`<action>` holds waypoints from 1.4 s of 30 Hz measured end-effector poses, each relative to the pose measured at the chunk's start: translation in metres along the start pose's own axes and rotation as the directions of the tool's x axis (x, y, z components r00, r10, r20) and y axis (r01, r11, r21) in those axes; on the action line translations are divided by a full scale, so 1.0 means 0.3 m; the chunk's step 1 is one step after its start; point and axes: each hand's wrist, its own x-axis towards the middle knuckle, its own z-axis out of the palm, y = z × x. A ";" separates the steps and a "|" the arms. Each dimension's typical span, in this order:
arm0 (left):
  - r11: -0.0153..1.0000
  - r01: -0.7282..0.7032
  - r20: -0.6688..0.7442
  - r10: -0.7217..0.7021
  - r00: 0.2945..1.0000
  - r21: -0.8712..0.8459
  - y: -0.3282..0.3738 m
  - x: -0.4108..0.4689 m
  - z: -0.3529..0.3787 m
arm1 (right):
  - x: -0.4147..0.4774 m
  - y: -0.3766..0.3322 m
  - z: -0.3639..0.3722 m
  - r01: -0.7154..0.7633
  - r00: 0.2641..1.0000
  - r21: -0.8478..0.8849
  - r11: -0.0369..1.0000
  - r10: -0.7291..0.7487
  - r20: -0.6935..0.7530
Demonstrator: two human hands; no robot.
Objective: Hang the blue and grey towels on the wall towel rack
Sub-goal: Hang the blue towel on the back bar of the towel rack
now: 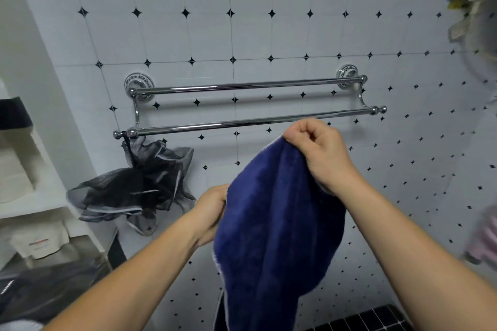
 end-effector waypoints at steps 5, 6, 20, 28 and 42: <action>0.999 -0.036 -0.107 0.032 0.994 -0.037 -0.045 0.042 0.114 | 0.058 0.139 -0.053 -0.151 0.988 -0.145 0.978 0.154 0.009; 0.999 -0.029 -0.153 0.024 0.988 -0.031 -0.058 0.059 0.145 | 0.066 0.167 -0.061 -0.163 0.985 -0.228 0.960 0.171 0.017; 0.856 -0.392 -0.253 0.483 0.838 0.337 -0.012 0.289 0.376 | 0.106 0.313 -0.157 0.129 0.899 -0.405 0.905 0.066 0.433; 0.835 -0.337 -0.023 0.384 0.923 0.434 0.062 0.272 0.268 | 0.194 0.366 -0.173 -0.106 0.947 -0.243 0.964 0.172 0.270; 0.736 -0.302 -0.132 0.467 0.875 0.606 0.103 0.307 0.275 | 0.181 0.370 -0.110 -0.124 0.958 -0.147 0.981 0.157 0.242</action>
